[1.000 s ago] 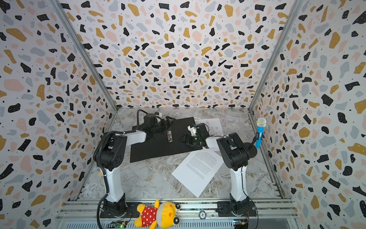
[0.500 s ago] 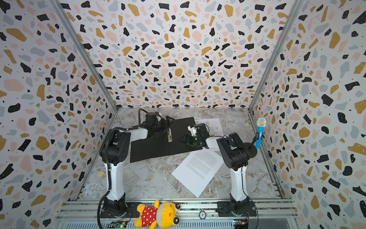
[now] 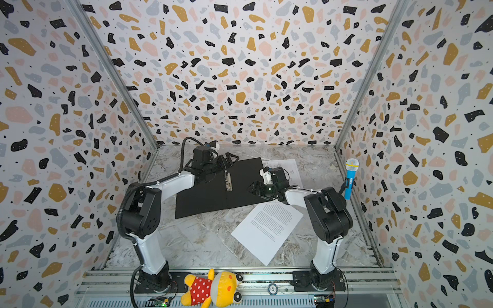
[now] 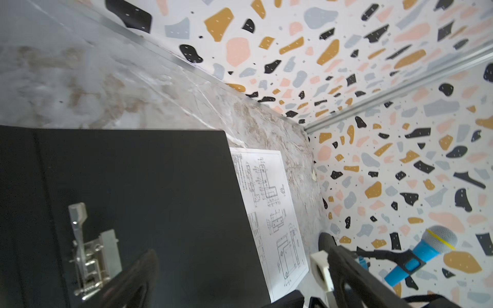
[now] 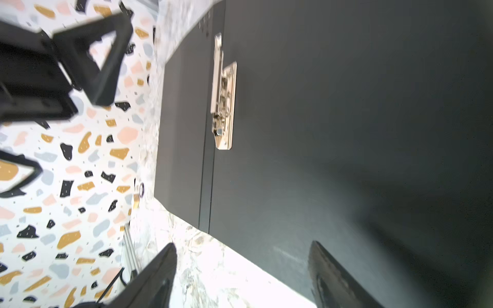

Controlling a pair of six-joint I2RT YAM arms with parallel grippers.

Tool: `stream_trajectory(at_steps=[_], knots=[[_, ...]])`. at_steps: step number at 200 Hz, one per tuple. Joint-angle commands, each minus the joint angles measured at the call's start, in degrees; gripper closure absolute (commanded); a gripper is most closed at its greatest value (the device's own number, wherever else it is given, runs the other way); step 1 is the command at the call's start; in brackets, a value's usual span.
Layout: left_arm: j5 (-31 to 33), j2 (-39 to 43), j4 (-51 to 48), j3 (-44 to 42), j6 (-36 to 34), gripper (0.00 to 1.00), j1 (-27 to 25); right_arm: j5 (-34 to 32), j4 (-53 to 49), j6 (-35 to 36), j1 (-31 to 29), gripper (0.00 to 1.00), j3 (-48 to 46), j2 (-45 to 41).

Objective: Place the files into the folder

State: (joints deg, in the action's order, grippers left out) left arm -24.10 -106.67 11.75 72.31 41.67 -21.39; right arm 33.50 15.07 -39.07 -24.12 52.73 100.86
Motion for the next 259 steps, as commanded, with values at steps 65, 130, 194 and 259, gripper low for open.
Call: stream_trajectory(at_steps=[65, 130, 194, 259], knots=[[8.58, 6.22, -8.22, -12.46, -11.79, 0.0, -11.15, -21.59, -11.18, -1.89, 8.19, 0.03, -20.83, -27.23], [13.26, 6.79, -9.98, -17.54, -14.52, 0.0, -18.59, -25.92, -23.54, -3.25, 11.72, 0.01, -27.29, -38.32], [14.82, 5.67, -11.79, -17.87, -15.78, 0.0, -23.26, -23.45, -29.01, -4.87, 14.63, 0.01, -31.9, -43.18], [14.56, 2.97, -14.79, -16.77, -16.77, 0.0, -26.71, -14.42, -25.04, -6.09, 16.2, 0.01, -36.03, -42.51]])
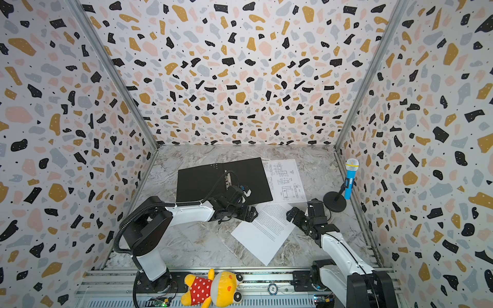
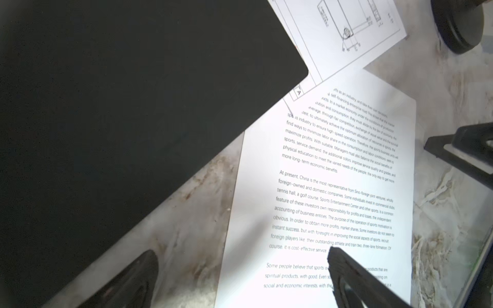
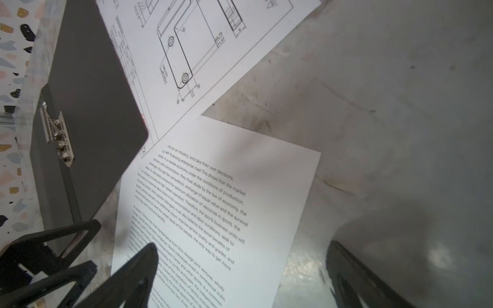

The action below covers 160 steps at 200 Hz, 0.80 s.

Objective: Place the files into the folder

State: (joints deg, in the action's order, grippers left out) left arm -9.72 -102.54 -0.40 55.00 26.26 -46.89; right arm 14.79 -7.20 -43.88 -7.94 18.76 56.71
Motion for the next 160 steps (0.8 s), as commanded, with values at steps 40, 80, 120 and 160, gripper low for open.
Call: stream_trajectory(at_steps=[40, 80, 120, 160], knots=[[-0.88, -1.99, -3.25, 0.19, -1.41, 0.0, -2.53, 6.36, -2.02, -1.51, 0.03, 0.0, -2.54, 1.91], [-3.61, -3.58, -3.09, 0.5, -0.86, 0.0, -3.12, 8.57, 0.66, -2.95, -0.02, 0.01, -3.71, 2.87], [-4.89, -4.06, -2.67, 0.87, 0.01, 0.0, -3.29, 9.91, 1.86, -3.35, 0.12, 0.02, -3.69, 3.69], [-1.93, -3.16, -4.13, 1.77, 0.5, 0.0, -2.59, 8.53, -3.19, -1.3, 1.7, 0.02, -2.1, 1.04]])
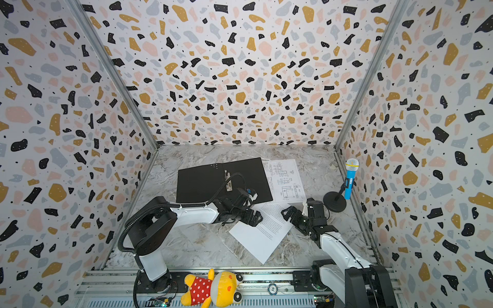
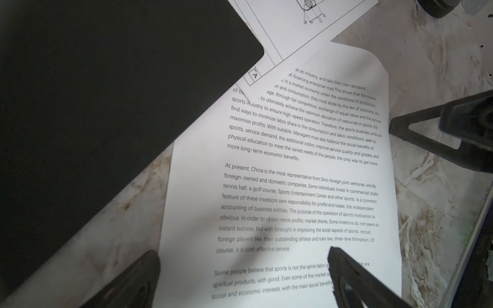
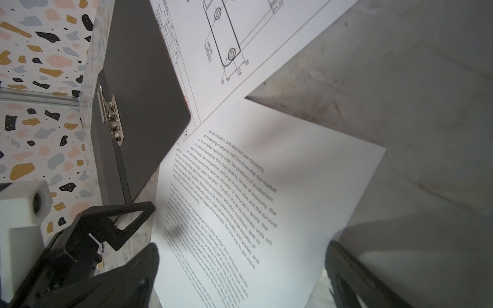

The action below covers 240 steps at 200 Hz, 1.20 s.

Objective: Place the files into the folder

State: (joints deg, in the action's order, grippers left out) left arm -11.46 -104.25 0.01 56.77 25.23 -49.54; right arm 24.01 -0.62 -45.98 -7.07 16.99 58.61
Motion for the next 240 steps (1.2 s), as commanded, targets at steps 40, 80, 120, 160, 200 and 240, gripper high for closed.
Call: stream_trajectory(at_steps=[40, 80, 120, 160, 200, 240], knots=[[3.09, 0.47, -6.2, 0.18, 2.06, 0.0, 0.19, -0.44, -13.79, 1.19, 1.09, 0.02, -0.5, -3.85], [4.7, 2.64, -6.94, 0.05, 1.59, 0.0, 0.24, 0.79, -15.76, -0.09, 0.87, 0.05, -0.82, -5.3], [5.29, 3.59, -7.74, 0.49, 1.14, 0.0, 0.25, 0.37, -14.73, -2.36, -1.75, 0.06, -2.31, -5.52], [5.33, 2.8, -9.0, -0.68, -0.66, 0.0, 0.32, 0.44, -10.98, -5.21, -4.03, 0.07, -4.22, -4.97], [0.3, 1.33, -7.71, -2.56, -0.88, 0.0, 0.11, 1.72, -5.5, -7.51, -4.49, 0.07, -6.98, -2.77], [-5.03, -0.37, -5.64, -2.81, -0.18, 0.01, -0.12, 2.91, -2.33, -8.69, -4.64, 0.07, -7.75, -2.05]])
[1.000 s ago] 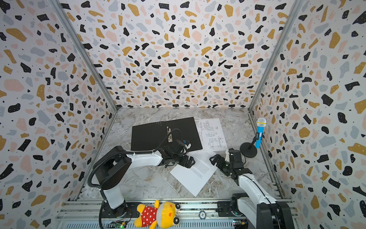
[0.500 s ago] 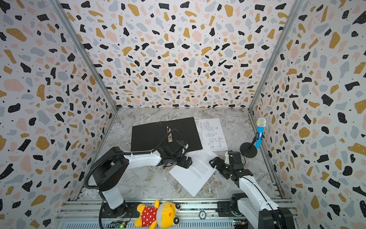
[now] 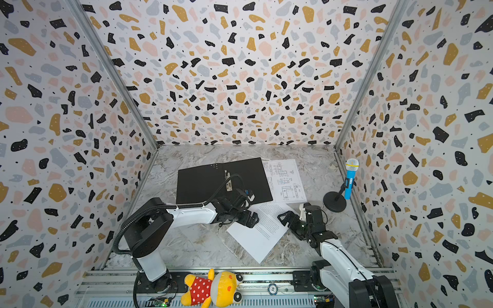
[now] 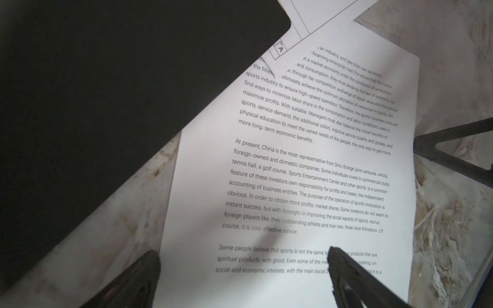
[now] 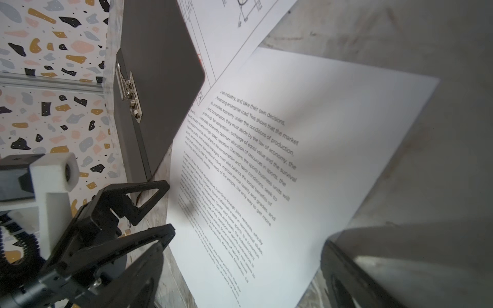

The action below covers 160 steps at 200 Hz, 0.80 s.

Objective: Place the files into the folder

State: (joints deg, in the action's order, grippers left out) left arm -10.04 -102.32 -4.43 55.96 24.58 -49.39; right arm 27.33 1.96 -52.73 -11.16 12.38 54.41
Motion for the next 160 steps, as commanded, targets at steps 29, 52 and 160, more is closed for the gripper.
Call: stream_trajectory(at_steps=[29, 52, 160], knots=[[-10.33, -3.22, 3.05, -2.94, 3.2, 0.01, -0.27, 1.0, -1.07, -4.26, -0.53, 0.07, -4.58, 2.66], [-12.51, -3.32, 6.34, -3.75, 5.27, 0.01, -0.3, 1.76, 1.26, -5.6, -0.53, 0.07, -5.43, 3.16], [-18.68, -3.94, 19.28, -5.4, 11.84, 0.0, -0.27, 1.23, 5.76, -5.79, -0.53, 0.13, -5.35, 8.1]])
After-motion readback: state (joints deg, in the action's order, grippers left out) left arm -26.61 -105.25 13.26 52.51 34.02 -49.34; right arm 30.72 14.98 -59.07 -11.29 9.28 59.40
